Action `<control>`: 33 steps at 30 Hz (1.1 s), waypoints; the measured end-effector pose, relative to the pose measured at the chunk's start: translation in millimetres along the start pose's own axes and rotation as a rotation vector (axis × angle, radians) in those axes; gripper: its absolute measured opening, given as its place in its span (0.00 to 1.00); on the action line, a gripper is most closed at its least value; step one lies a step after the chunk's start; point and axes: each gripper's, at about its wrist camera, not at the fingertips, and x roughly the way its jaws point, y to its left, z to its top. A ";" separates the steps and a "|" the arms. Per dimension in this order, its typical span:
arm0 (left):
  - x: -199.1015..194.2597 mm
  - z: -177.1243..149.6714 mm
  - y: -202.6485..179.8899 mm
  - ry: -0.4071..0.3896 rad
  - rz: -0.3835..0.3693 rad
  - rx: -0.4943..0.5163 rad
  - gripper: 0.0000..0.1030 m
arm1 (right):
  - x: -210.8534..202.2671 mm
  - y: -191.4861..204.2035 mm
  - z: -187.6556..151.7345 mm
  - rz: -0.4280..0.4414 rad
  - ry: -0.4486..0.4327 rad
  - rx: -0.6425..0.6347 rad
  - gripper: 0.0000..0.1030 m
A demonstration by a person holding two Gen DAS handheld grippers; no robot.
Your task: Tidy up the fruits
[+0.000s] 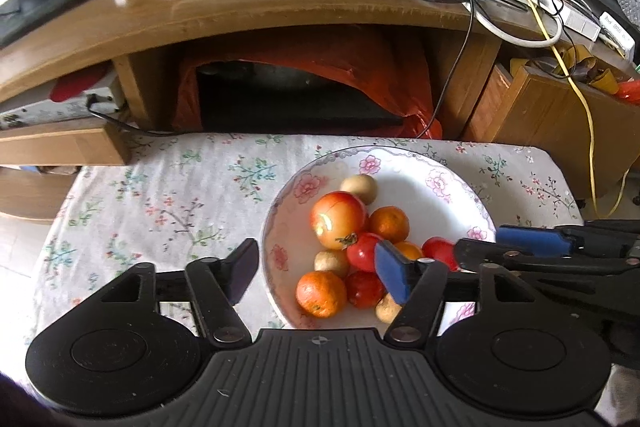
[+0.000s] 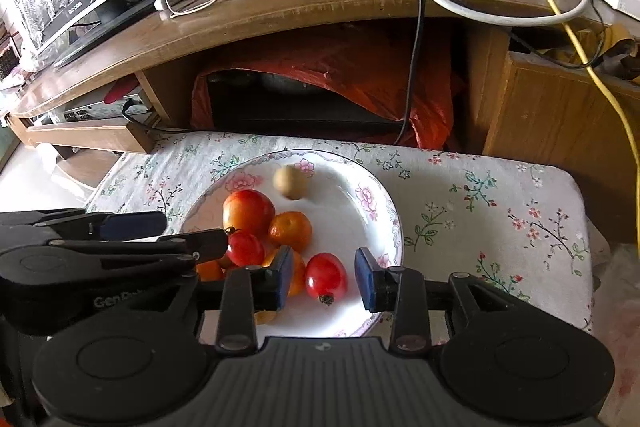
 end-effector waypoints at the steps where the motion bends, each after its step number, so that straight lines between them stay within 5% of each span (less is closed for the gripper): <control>1: -3.4 -2.1 -0.3 -0.006 0.006 0.003 0.74 | -2.6 1.1 -1.3 -0.007 -0.001 0.000 0.35; 15: -55.6 -45.8 -7.2 -0.093 0.064 0.013 0.93 | -60.0 13.5 -46.8 -0.035 -0.046 0.040 0.39; 33: -91.9 -86.2 -21.4 -0.172 0.130 0.063 0.96 | -97.1 19.4 -89.9 -0.025 -0.064 0.073 0.39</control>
